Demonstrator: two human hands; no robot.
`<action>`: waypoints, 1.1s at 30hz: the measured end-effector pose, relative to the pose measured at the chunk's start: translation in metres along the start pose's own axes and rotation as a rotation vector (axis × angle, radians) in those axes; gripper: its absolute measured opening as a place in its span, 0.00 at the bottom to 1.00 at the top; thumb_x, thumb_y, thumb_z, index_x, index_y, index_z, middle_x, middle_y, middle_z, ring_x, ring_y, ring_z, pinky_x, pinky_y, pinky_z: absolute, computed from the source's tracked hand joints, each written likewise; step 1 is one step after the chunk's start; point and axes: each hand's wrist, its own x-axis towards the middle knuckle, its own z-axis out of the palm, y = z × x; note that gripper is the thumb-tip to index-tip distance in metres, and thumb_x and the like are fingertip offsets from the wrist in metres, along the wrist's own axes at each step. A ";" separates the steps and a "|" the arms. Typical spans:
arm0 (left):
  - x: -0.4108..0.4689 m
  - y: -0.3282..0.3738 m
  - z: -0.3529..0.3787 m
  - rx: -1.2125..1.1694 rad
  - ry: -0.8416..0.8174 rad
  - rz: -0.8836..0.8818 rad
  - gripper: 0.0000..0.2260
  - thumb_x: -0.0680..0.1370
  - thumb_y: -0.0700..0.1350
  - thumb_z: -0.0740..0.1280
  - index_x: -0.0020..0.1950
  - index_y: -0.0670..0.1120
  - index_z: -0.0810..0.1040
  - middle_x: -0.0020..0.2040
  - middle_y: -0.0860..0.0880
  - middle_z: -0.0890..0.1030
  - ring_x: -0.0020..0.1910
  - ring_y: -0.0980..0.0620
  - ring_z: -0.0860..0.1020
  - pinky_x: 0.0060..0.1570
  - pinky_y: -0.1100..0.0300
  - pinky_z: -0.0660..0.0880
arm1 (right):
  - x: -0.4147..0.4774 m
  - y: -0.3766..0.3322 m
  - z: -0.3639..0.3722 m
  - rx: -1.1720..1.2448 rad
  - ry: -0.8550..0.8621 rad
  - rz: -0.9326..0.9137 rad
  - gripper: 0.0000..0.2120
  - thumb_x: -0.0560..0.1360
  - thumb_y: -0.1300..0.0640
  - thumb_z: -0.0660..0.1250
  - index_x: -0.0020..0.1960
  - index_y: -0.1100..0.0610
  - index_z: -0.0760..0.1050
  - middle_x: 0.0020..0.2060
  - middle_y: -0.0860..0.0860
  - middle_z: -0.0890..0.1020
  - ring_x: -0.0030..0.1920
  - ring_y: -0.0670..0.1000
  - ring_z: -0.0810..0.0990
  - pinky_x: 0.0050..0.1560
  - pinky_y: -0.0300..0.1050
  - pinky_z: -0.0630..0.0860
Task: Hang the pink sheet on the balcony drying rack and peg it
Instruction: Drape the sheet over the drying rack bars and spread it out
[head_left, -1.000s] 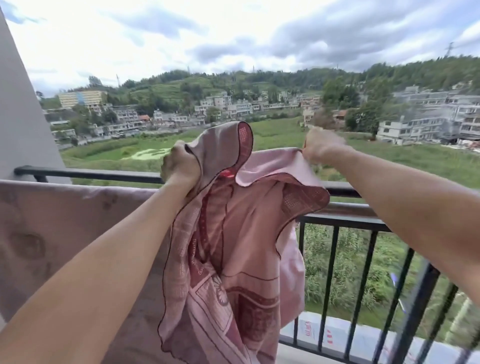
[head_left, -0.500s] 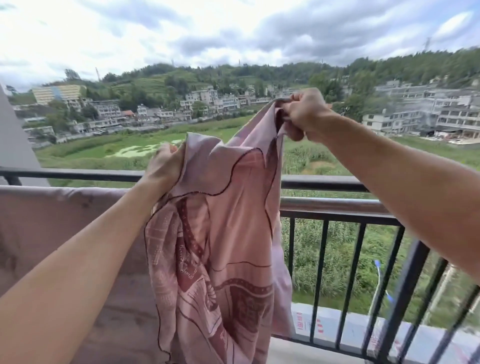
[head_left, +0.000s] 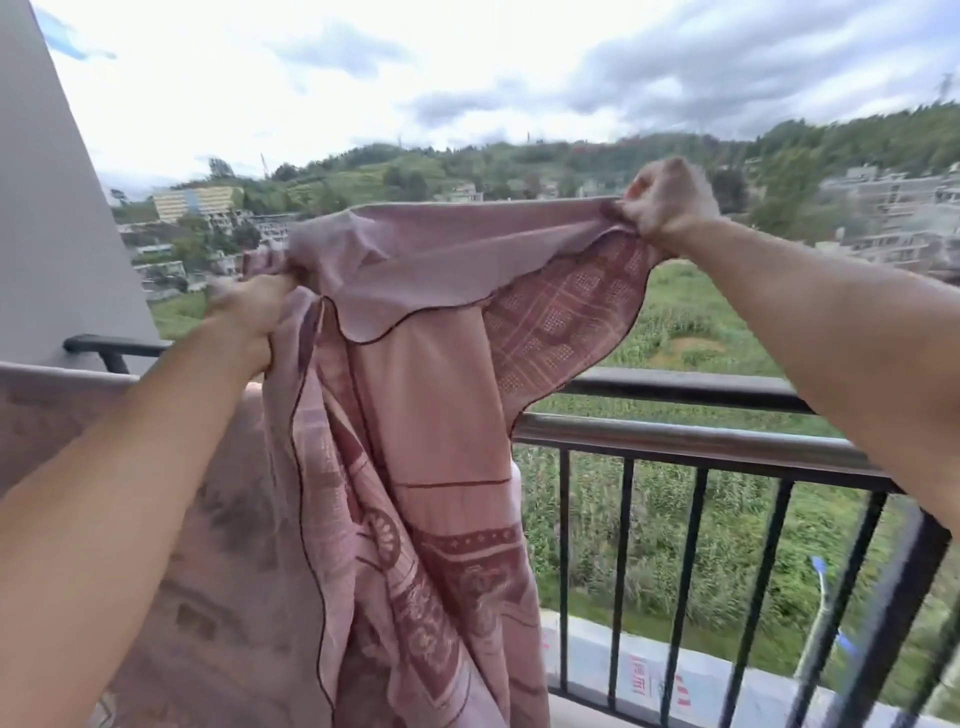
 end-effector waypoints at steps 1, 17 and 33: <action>0.005 -0.009 0.007 -0.120 -0.050 -0.042 0.12 0.79 0.39 0.63 0.38 0.51 0.69 0.37 0.51 0.69 0.34 0.56 0.69 0.27 0.64 0.74 | -0.006 0.006 0.005 0.055 -0.135 0.085 0.19 0.70 0.50 0.74 0.53 0.63 0.79 0.44 0.54 0.82 0.34 0.51 0.79 0.27 0.39 0.74; -0.135 -0.080 0.119 1.181 0.033 0.057 0.51 0.63 0.64 0.75 0.77 0.50 0.52 0.60 0.42 0.79 0.59 0.40 0.78 0.57 0.49 0.74 | -0.116 -0.003 0.060 0.003 -1.195 -0.174 0.19 0.74 0.40 0.68 0.47 0.55 0.86 0.41 0.51 0.87 0.37 0.48 0.85 0.47 0.44 0.80; -0.103 -0.035 -0.031 1.159 0.527 0.210 0.20 0.70 0.37 0.71 0.58 0.43 0.67 0.51 0.35 0.80 0.48 0.31 0.77 0.40 0.51 0.69 | 0.021 -0.009 0.047 -0.429 0.050 -0.136 0.09 0.78 0.63 0.63 0.39 0.61 0.72 0.31 0.54 0.74 0.38 0.54 0.74 0.43 0.48 0.73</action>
